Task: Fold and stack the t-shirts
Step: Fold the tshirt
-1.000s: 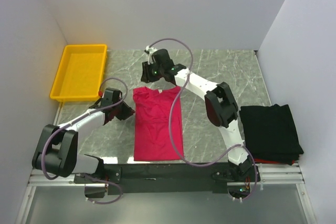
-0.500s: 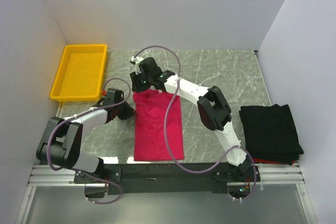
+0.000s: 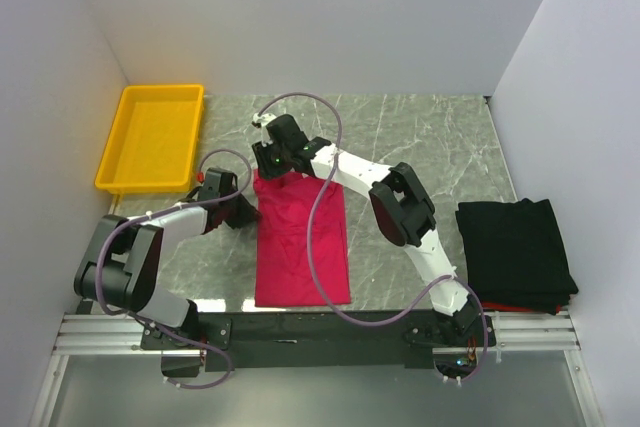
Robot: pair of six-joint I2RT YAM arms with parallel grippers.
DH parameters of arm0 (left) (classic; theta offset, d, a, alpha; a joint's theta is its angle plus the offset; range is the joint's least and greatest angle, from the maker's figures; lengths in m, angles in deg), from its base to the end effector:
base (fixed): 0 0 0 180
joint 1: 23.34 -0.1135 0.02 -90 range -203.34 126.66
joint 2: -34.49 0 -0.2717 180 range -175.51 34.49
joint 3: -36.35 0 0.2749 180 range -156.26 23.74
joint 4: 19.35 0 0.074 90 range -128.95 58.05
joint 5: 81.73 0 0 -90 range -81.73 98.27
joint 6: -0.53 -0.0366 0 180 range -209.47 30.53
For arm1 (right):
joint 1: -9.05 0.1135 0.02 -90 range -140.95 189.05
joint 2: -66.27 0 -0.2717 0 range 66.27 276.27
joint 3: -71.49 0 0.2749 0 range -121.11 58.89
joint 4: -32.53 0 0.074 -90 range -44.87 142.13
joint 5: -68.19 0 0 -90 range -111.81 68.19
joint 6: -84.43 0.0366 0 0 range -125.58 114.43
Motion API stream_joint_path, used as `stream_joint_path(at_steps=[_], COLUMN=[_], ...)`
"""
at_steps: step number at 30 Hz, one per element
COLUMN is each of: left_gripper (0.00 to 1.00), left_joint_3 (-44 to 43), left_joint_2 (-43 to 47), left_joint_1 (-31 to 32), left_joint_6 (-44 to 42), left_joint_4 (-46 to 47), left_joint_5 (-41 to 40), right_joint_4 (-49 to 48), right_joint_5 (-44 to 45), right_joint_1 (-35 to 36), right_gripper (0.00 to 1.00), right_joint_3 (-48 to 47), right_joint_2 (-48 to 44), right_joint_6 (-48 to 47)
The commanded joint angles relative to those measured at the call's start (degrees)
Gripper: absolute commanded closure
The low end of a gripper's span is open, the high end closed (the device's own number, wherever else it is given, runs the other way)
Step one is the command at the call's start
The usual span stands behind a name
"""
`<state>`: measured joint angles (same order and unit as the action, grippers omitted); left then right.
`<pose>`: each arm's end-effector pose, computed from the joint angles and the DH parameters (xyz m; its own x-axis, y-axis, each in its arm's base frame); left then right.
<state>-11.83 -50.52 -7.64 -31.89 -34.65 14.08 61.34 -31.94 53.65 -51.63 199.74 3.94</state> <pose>0.2726 -0.0805 0.1322 -0.6852 -0.6798 -0.2617 -0.4651 0.6848 -0.5610 0.3961 0.3997 0.1918 -0.5737 -0.3373 -0.7464 -0.7032 0.6701 0.2377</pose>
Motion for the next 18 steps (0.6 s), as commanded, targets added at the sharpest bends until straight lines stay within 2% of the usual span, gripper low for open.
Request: stream_joint_path(at_steps=[1, 11, 18], left_gripper=[0.77, 0.82, 0.92], left_joint_3=[0.68, 1.38, 2.08], left_joint_2=[-1.12, -2.44, -3.05], left_joint_1=[-0.15, -0.15, -0.15], left_joint_6=[-2.12, -2.12, -1.86], left_joint_4=[1.64, 2.26, 3.74], left_joint_5=[-0.53, 0.52, 1.31], right_joint_4=[-1.88, -2.93, -3.90], right_joint_5=[-0.41, -3.23, -3.40], right_joint_1=[-0.04, -0.04, -0.04], right_gripper=[0.58, 0.60, 0.67], right_joint_3=[-0.75, -0.13, 1.44], right_joint_2=[-0.32, 0.12, -0.05], right_joint_6=[-0.12, 1.20, 2.17])
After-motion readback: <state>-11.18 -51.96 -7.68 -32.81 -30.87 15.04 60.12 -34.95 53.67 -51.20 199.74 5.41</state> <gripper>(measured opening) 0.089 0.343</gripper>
